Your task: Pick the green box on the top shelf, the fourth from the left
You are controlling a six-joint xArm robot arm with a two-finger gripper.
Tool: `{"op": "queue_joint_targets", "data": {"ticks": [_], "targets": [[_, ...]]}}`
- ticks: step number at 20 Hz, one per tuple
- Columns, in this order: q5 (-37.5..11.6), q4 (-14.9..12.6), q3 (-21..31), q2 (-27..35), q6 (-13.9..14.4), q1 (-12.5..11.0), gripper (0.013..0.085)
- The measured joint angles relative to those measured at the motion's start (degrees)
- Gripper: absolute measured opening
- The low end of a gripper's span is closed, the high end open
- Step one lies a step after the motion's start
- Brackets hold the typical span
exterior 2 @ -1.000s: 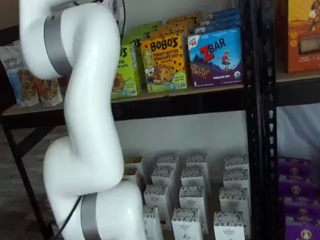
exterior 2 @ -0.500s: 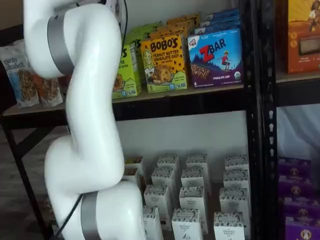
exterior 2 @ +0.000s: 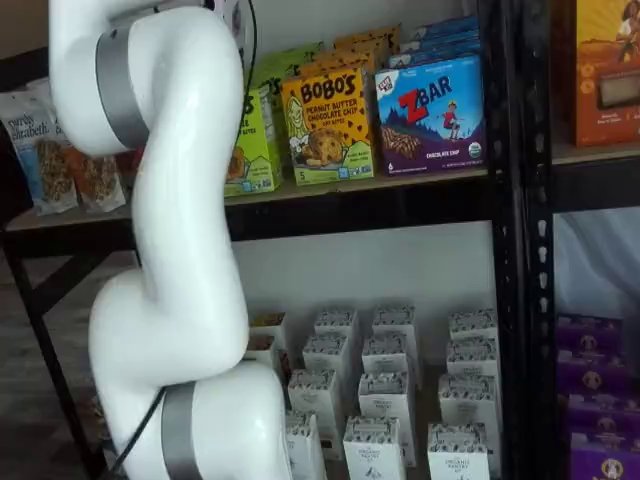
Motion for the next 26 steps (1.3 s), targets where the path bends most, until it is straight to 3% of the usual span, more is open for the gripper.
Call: {"op": "queue_joint_targets", "data": {"ticks": [16,26], "targets": [[-1.1,-3.3,1.6,0.6,0.2,1.3,0.085],[-1.9,-3.6,3.2,0.6,0.4,1.8,0.085]]}}
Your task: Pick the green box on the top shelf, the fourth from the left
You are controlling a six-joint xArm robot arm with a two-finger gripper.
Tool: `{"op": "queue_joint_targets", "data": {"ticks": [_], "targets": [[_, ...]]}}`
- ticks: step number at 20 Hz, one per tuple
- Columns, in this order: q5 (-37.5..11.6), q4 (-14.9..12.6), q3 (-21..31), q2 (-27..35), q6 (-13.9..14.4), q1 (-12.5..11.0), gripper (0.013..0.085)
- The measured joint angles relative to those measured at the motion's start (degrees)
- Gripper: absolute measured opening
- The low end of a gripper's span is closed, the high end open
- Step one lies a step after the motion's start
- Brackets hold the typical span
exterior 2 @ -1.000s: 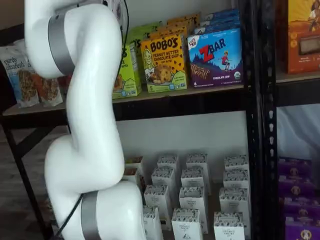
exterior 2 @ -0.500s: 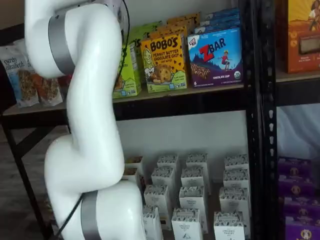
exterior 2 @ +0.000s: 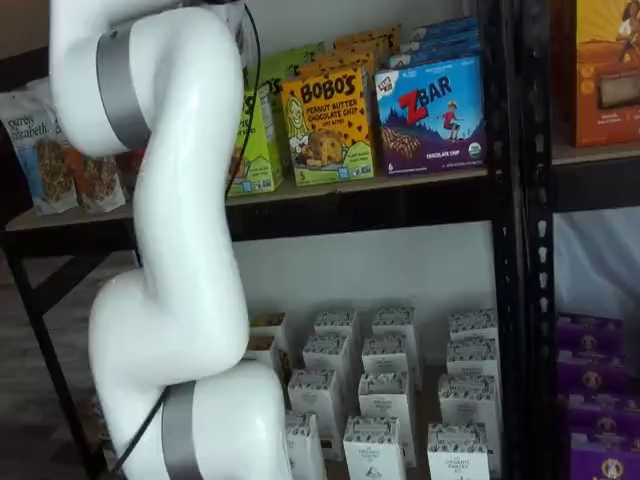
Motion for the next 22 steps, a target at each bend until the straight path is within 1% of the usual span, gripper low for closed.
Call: {"op": "queue_joint_targets", "data": {"ticks": [10,22], "targets": [[-1.6,-0.2,1.5,-0.5,0.2,0.4,0.085],[-1.5,0.2,1.1,-0.2,0.8,1.0,0.085]]}}
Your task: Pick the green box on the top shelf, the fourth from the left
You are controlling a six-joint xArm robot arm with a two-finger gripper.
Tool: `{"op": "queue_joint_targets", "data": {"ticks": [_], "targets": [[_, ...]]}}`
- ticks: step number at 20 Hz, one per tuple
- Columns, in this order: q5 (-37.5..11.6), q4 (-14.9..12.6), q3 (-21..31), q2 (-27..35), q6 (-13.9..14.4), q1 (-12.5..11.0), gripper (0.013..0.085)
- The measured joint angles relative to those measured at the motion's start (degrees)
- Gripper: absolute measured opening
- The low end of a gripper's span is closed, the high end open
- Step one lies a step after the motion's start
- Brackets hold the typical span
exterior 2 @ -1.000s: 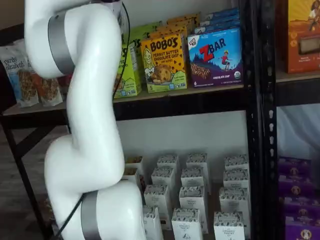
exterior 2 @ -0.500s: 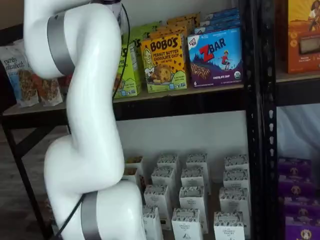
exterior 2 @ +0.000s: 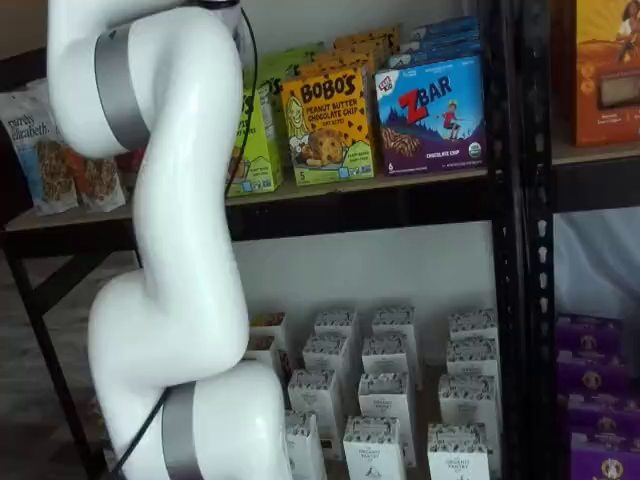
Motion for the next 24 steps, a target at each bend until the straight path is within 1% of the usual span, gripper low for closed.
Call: {"op": "queue_joint_targets", "data": {"ticks": [8,13,15,16,17,18,20,21,22,24], "targets": [[0.4,0.3,-0.4,0.2,0.1,0.0,0.085],[-0.4,-0.1,0.4,-0.3,0.1,0.2,0.085],[-0.8,-0.1,0.7,-0.5,0.1,0.2,0.077],[-1.0,0.0,0.8,-0.5,0.1,0.2,0.077],[-1.1,-0.1,0.9,-0.6,0.2,0.2,0.073],[-1.1,-0.1,1.0,-0.6,0.2,0.3,0.073],[-1.2,-0.2,1.1,-0.7,0.2,0.3,0.065],[-1.1,-0.1,1.1,-0.7,0.2,0.3,0.065],[-1.1,-0.1,1.2,-0.7,0.2,0.3,0.061],[-0.7,-0.1,1.0,-0.6,0.2,0.3,0.061]]}}
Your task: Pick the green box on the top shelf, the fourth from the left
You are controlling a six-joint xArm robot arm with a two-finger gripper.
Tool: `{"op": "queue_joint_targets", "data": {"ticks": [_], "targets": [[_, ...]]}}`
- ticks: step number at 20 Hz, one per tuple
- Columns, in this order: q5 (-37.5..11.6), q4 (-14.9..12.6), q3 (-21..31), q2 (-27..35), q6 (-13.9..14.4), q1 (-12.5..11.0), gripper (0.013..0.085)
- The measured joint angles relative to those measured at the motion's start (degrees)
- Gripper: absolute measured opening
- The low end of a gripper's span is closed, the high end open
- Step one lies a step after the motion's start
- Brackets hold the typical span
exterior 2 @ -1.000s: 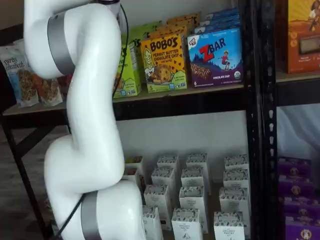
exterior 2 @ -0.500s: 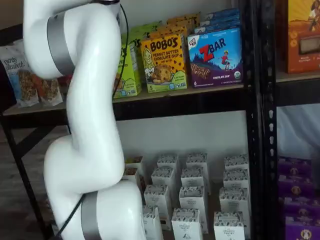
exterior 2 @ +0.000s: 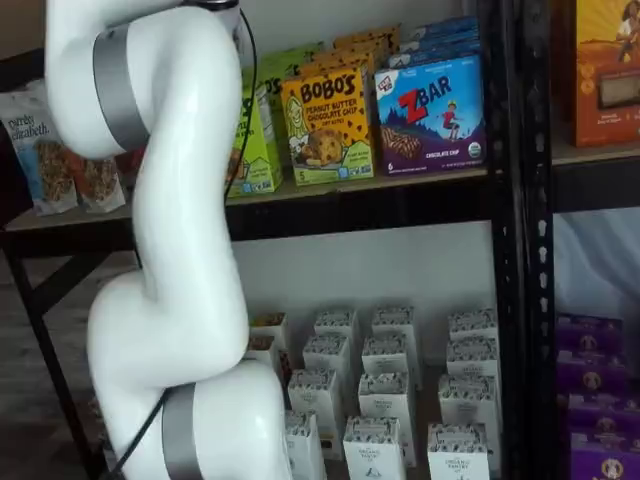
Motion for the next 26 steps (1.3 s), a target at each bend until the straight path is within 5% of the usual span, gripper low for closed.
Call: {"op": "queue_joint_targets", "data": {"ticks": [17,26], "targets": [[-0.9,0.5,1.0,-0.7,-0.1,-0.1,0.033],[-0.3,0.8,0.6,-0.6,-0.2,-0.3,0.029]]}}
